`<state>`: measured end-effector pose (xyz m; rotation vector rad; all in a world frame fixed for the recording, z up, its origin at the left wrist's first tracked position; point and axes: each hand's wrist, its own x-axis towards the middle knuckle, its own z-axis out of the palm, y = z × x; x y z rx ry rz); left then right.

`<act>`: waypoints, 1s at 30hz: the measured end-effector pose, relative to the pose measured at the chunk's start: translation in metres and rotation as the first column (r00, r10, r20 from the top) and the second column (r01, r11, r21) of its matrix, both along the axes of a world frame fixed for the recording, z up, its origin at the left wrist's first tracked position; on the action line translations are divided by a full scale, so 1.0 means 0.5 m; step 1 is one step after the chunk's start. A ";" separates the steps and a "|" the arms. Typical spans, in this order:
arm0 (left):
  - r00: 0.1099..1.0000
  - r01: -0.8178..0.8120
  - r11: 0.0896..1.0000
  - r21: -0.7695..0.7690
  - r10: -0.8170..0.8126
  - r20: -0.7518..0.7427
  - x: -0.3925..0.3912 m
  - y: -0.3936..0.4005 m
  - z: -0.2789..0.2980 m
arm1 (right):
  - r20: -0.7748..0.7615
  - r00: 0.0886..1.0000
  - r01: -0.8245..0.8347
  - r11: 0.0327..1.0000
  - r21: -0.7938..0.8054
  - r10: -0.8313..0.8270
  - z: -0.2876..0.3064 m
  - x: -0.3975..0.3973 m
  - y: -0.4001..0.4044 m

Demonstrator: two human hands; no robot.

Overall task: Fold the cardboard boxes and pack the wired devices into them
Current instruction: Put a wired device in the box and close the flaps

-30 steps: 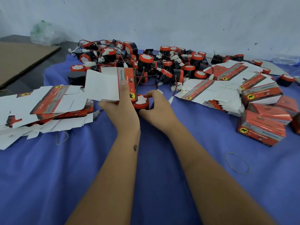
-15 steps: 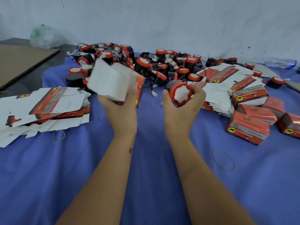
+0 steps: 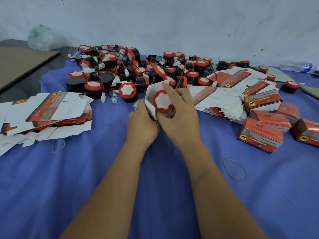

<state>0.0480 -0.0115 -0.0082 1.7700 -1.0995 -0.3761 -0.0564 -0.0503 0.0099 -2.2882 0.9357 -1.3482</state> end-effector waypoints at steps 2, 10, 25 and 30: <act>1.000 0.006 1.000 0.003 -0.006 -0.003 0.003 -0.001 -0.001 | -0.102 0.994 0.032 0.996 -0.080 -0.040 0.002 -0.002 0.004; 0.997 0.065 0.998 -0.019 -0.066 -0.047 0.005 0.002 -0.002 | -0.039 0.999 -0.012 0.980 -0.200 0.004 0.012 -0.009 0.012; 0.986 0.127 0.991 -0.045 -0.131 -0.107 0.016 0.005 -0.005 | 0.009 0.998 0.059 0.989 -0.134 -0.058 -0.004 -0.011 0.009; 0.965 0.194 0.979 -0.057 -0.201 -0.169 0.024 0.005 -0.004 | -0.008 1.000 -0.006 0.984 -0.176 0.004 -0.001 -0.010 0.008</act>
